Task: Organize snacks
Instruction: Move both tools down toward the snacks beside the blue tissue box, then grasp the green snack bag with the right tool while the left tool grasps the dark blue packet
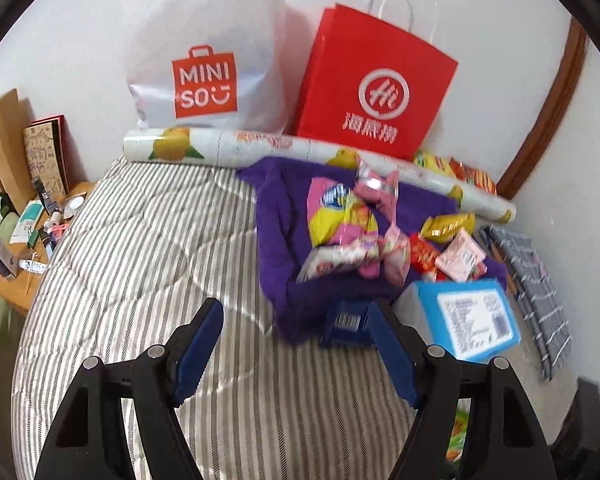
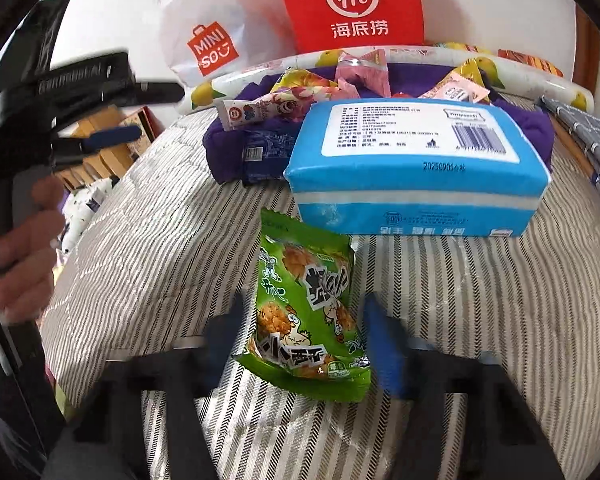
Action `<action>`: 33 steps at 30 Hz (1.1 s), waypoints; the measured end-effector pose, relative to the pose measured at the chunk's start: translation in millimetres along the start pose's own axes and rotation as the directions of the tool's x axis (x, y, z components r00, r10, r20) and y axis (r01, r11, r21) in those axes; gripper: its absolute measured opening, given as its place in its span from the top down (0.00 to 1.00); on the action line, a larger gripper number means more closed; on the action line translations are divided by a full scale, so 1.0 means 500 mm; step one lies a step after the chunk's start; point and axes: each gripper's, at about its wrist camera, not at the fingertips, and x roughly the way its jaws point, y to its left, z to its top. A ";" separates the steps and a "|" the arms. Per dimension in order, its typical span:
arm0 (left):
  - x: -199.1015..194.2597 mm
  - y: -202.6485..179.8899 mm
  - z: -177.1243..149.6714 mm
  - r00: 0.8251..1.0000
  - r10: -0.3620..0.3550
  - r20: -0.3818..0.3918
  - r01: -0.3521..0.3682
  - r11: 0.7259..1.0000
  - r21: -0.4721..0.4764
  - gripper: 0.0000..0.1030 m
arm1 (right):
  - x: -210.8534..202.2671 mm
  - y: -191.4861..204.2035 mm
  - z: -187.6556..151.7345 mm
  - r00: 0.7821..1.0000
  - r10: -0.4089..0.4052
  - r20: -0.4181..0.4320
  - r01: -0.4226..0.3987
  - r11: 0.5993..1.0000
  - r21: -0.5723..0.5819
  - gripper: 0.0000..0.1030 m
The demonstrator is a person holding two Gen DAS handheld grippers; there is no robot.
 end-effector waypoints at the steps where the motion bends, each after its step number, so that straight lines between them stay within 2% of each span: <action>1: 0.004 -0.002 -0.006 1.000 0.001 -0.004 -0.001 1.000 0.008 0.29 | -0.004 -0.003 -0.001 1.000 0.007 0.013 -0.007 1.000 0.004 0.54; 8: 0.055 -0.034 -0.045 0.998 -0.029 -0.056 0.030 0.999 0.027 0.29 | -0.065 -0.055 0.002 0.991 -0.051 0.123 0.051 0.999 0.001 0.54; 13: 0.090 -0.077 -0.061 0.998 0.016 -0.069 -0.008 0.995 0.103 0.29 | -0.085 -0.132 -0.002 0.984 -0.139 0.115 0.136 0.990 0.031 0.54; 18: 0.121 -0.097 -0.063 0.996 -0.012 -0.092 0.020 0.996 0.084 0.29 | -0.096 -0.216 -0.001 0.976 -0.185 0.119 0.176 0.981 0.081 0.54; 22: 0.147 -0.103 -0.064 0.995 0.011 -0.099 -0.005 0.998 0.069 0.29 | -0.093 -0.264 0.011 0.971 -0.206 0.124 0.192 0.974 0.117 0.54; 27: 0.157 -0.102 -0.060 0.996 0.006 -0.087 -0.003 0.999 0.041 0.29 | -0.084 -0.296 0.021 0.971 -0.203 0.126 0.186 0.973 0.134 0.54; 33: 0.161 -0.100 -0.061 0.997 -0.004 -0.077 0.006 1.000 0.020 0.29 | -0.073 -0.295 0.024 0.969 -0.210 0.128 0.193 0.972 0.137 0.54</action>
